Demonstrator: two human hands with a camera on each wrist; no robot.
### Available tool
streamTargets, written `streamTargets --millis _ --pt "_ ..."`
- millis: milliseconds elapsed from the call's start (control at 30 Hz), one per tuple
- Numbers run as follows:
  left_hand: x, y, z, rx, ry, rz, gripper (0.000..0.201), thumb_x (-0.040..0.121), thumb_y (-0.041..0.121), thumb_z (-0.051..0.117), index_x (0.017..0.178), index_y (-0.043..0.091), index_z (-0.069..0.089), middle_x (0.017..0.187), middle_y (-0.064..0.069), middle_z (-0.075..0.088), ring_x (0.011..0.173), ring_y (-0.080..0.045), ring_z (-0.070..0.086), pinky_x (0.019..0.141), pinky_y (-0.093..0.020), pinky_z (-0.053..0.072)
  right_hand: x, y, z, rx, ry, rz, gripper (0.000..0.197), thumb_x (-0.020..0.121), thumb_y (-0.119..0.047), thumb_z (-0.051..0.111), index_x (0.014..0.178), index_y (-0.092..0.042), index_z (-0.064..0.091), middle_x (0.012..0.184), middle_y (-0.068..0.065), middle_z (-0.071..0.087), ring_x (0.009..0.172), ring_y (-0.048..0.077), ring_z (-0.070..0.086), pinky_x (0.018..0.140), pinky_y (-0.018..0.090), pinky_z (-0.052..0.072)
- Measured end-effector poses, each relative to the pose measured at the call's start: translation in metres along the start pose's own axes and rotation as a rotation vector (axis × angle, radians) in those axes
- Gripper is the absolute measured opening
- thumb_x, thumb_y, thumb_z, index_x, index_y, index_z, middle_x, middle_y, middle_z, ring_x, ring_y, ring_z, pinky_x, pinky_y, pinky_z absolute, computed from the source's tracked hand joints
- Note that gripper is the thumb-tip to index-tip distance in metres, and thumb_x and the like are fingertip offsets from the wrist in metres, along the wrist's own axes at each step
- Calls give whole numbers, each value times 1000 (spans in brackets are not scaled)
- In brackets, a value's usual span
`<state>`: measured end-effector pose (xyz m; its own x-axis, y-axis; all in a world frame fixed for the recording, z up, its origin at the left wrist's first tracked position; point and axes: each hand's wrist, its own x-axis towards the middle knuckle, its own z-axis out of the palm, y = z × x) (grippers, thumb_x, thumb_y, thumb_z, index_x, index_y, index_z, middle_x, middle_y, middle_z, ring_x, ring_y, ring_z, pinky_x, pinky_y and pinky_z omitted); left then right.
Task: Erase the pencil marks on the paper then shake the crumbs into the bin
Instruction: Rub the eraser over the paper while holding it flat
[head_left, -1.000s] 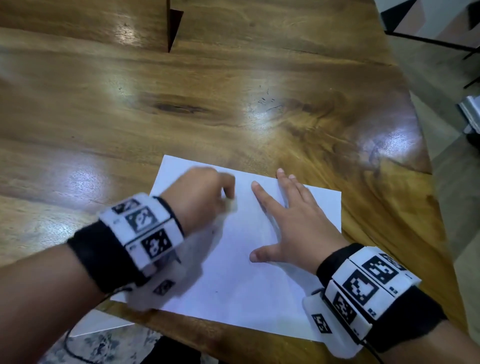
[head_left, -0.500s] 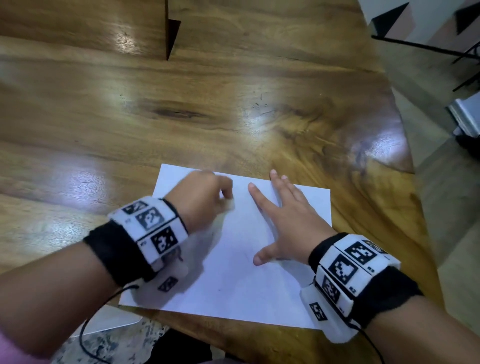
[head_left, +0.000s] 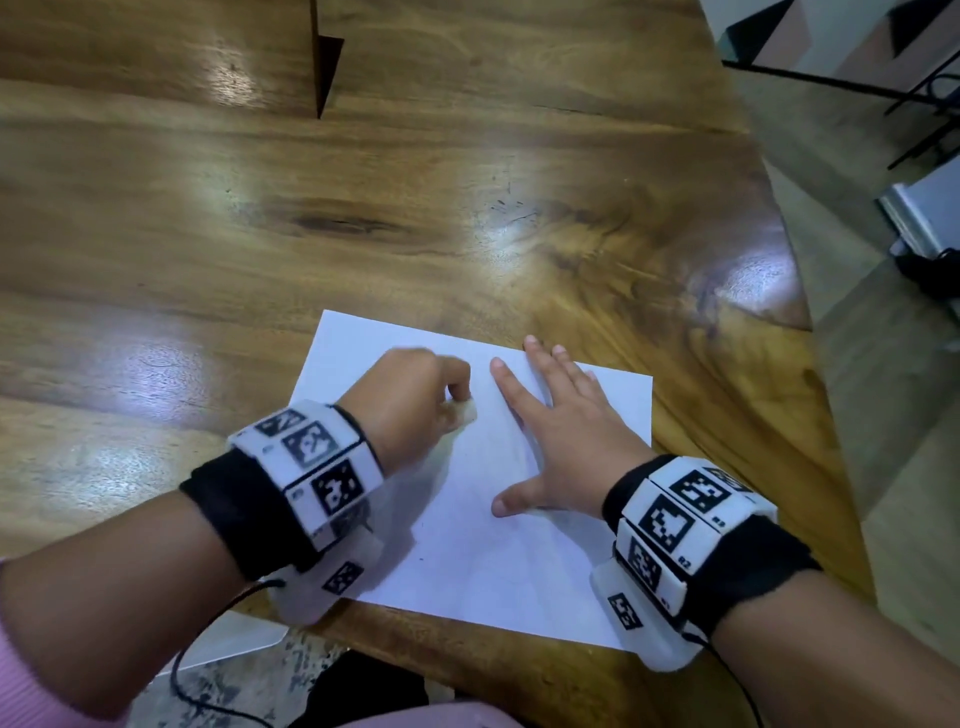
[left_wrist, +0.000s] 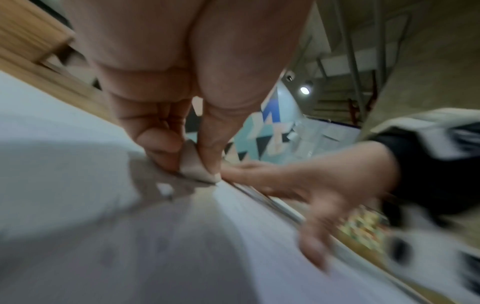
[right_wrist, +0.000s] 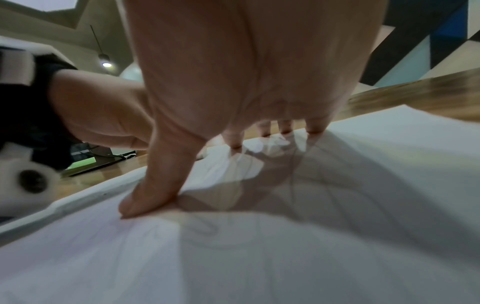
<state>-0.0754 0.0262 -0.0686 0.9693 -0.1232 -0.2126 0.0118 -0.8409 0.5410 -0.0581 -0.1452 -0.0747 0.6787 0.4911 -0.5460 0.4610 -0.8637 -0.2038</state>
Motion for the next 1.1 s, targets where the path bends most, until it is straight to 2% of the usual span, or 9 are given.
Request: streamTargets --millis 167,333,433,533,633,733,867,933,1100 --pt "-29 3 7 19 -225 162 10 80 27 62 78 18 65 68 7 47 64 -11 44 57 -17 31 -2 0 -2 -23 1 -22 125 66 -66 69 148 -30 -18 153 -9 -31 141 24 -29 117 43 -9" --pt "18 -7 -14 0 27 -40 11 79 21 65 85 12 66 71 -2 55 70 -19 47 66 -23 32 -3 -3 -2 -67 -20 -17 133 61 -70 69 146 -27 -24 153 -11 -30 139 27 -31 116 46 -11" --pt "-16 -3 4 8 -101 114 12 81 26 62 76 16 63 60 8 43 68 -17 46 64 -24 30 -2 -4 -1 -82 -20 -10 136 59 -72 70 145 -26 -25 152 -10 -32 139 28 -31 116 47 -11" --pt "-34 -1 8 11 -204 208 11 80 29 63 79 19 66 71 5 47 66 -12 45 66 -23 32 -2 -4 0 -79 -17 -8 136 59 -72 70 145 -26 -25 152 -10 -32 139 28 -32 116 46 -12" --pt "-3 -12 -9 23 -90 49 14 78 28 66 85 16 68 73 3 49 59 -11 45 67 -22 33 -1 -3 0 -81 -13 -10 136 59 -72 70 145 -27 -25 152 -10 -32 139 27 -32 116 46 -12" --pt "1 -16 -9 10 33 -7 11 79 25 65 82 15 67 69 4 47 71 -19 48 67 -24 33 0 -3 1 -80 -15 -10 136 59 -72 69 145 -28 -25 152 -10 -32 139 27 -32 116 47 -12" --pt "-45 -10 11 -47 -121 167 10 79 24 63 72 18 65 66 9 43 66 -13 47 61 -22 33 0 -1 3 -64 -7 -14 135 57 -72 70 145 -31 -24 153 -11 -31 139 26 -32 116 47 -12" --pt "-42 -14 7 -35 -159 158 9 78 28 65 76 20 67 65 12 41 63 -9 44 59 -17 32 0 0 4 -53 -4 -26 130 58 -71 71 144 -41 -21 152 -11 -32 138 27 -34 115 47 -13" --pt "-4 -21 -11 13 78 -45 16 77 25 67 86 13 68 67 4 47 71 -17 45 65 -23 28 -2 0 4 -60 -1 -53 115 61 -69 69 139 -58 -15 152 -12 -31 138 30 -33 115 49 -13"
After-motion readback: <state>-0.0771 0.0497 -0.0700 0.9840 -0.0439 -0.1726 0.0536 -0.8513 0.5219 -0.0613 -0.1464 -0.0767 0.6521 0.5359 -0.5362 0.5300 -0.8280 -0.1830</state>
